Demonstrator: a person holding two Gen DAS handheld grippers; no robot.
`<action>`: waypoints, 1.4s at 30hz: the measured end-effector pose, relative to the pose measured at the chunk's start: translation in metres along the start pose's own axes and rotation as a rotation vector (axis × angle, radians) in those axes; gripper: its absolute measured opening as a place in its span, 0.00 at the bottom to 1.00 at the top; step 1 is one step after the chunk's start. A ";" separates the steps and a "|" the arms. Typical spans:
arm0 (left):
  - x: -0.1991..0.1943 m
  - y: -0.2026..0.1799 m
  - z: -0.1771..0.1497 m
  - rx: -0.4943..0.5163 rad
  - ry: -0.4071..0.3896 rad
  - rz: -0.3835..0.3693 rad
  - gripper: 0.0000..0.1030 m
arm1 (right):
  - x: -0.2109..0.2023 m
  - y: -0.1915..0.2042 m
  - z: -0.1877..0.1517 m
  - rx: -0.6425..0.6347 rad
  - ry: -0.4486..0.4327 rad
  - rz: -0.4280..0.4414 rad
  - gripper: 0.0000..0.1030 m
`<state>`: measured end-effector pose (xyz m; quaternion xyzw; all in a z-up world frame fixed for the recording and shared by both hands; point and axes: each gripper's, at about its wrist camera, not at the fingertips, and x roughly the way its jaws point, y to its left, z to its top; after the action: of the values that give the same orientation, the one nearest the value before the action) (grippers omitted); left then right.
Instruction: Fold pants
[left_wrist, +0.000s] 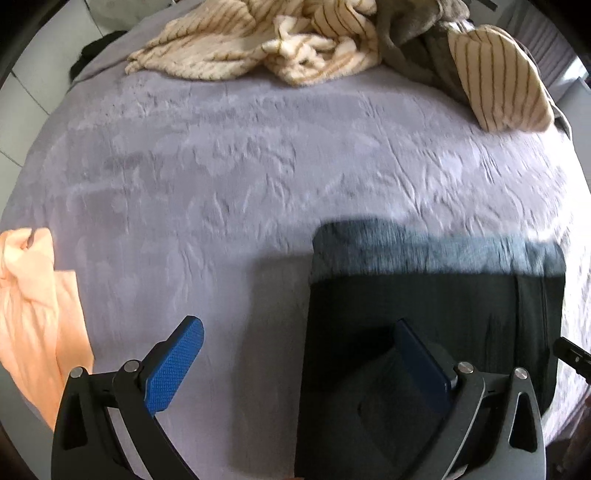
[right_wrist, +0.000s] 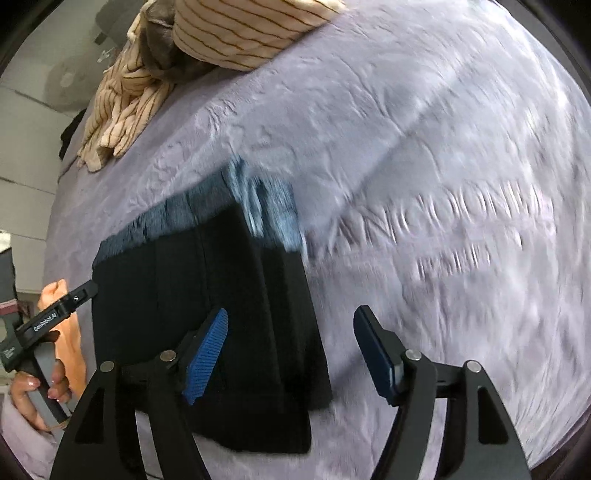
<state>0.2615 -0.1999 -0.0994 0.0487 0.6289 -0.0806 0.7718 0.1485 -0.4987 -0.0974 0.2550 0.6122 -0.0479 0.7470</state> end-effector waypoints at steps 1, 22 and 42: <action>0.000 0.000 -0.005 0.007 0.015 -0.010 1.00 | -0.001 -0.003 -0.005 0.009 0.004 0.005 0.72; 0.008 0.002 -0.047 -0.002 0.095 -0.081 1.00 | 0.001 -0.017 -0.046 0.125 0.023 0.072 0.77; 0.015 0.027 -0.051 -0.049 0.133 -0.248 1.00 | -0.001 -0.028 -0.043 0.135 0.006 0.225 0.78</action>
<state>0.2205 -0.1652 -0.1254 -0.0431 0.6815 -0.1563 0.7136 0.0995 -0.5048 -0.1109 0.3720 0.5772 -0.0043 0.7269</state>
